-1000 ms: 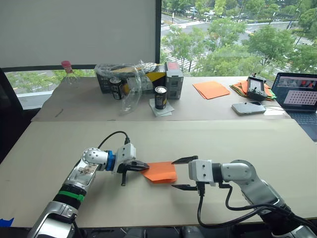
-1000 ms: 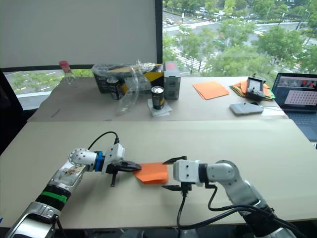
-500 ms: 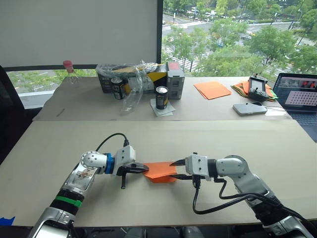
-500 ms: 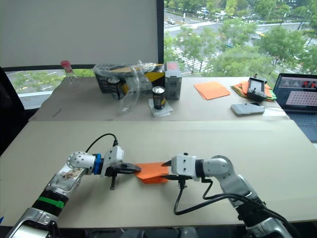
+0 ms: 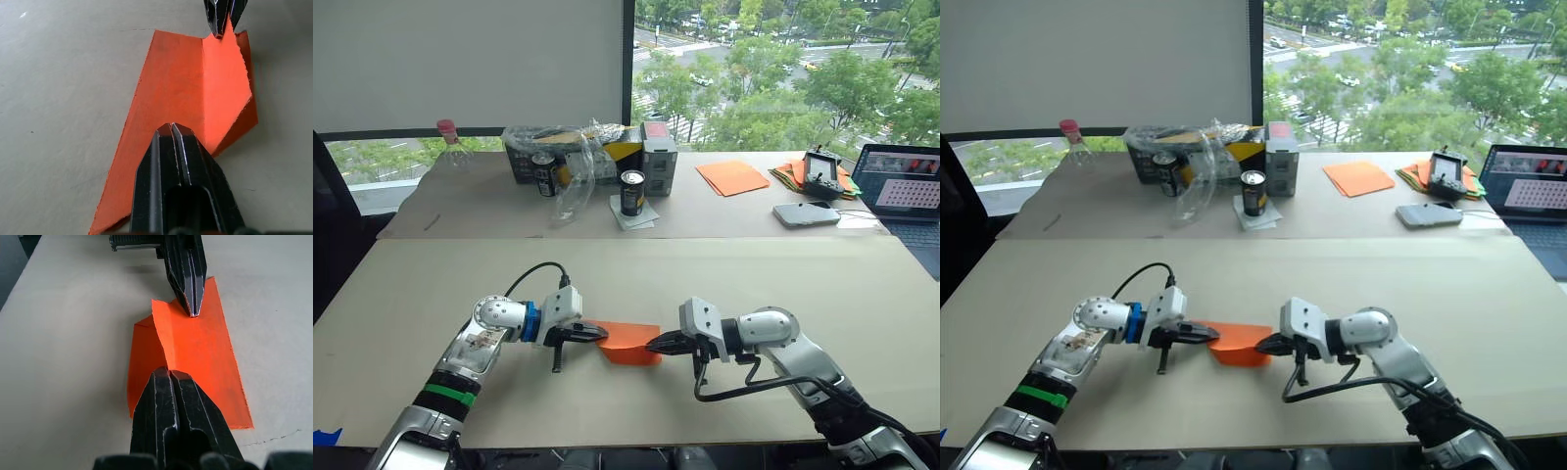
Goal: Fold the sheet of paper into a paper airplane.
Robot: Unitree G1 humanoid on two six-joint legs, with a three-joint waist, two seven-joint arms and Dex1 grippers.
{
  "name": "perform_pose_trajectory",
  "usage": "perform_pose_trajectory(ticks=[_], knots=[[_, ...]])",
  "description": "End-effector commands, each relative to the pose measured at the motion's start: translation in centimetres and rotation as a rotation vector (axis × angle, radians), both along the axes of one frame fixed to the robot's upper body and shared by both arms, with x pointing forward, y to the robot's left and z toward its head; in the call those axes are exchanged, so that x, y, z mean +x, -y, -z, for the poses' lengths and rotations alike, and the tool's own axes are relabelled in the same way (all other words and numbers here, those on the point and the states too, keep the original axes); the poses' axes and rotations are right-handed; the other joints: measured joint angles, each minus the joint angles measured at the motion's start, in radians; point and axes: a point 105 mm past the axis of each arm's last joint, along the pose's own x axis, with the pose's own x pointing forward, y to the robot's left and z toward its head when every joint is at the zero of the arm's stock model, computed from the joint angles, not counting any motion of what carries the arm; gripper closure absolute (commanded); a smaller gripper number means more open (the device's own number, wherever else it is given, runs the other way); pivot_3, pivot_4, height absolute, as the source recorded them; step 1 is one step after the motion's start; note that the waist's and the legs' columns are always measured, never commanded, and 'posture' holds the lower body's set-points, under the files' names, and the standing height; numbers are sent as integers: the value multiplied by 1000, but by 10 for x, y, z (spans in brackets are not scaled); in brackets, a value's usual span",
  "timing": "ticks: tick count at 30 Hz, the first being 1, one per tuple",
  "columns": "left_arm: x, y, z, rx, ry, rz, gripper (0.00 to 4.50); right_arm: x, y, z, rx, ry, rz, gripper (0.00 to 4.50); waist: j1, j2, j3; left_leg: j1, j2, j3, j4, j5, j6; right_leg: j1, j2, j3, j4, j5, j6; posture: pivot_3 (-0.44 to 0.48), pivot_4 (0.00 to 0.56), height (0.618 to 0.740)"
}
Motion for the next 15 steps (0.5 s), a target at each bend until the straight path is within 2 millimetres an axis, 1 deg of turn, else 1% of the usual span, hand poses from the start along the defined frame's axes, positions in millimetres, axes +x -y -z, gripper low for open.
perform_pose_trajectory(ticks=[1, 7, 11, 15], knots=[[-2, 0, 11, 48, -25, 20, 4500, 7, -1, -16, 39, -30, 1, 4479, 0, 0, 0, 0, 0, 0, 0, 0, 0, 0, 0, 0, 0, 0, 0, 0, 150, 670], [-3, 1, 13, 80, -22, 56, 4500, 15, -5, -23, 36, -77, -23, 4479, -1, 0, 0, 0, 0, 0, 0, 0, 0, 0, 0, 0, 0, 0, 0, 0, 150, 670], [2, 1, 12, 87, -6, 59, 4500, 24, -2, -13, -40, -80, -41, 4479, 0, 0, 0, 0, 0, 0, 0, 0, 0, 0, 0, 0, 0, 0, 0, 0, 150, 670], [8, 0, 12, 91, 9, 51, 4500, 32, -2, -10, -58, -124, -41, 4479, 0, 0, 0, 0, 0, 0, 0, 0, 0, 0, 0, 0, 0, 0, 0, 0, 150, 670]])
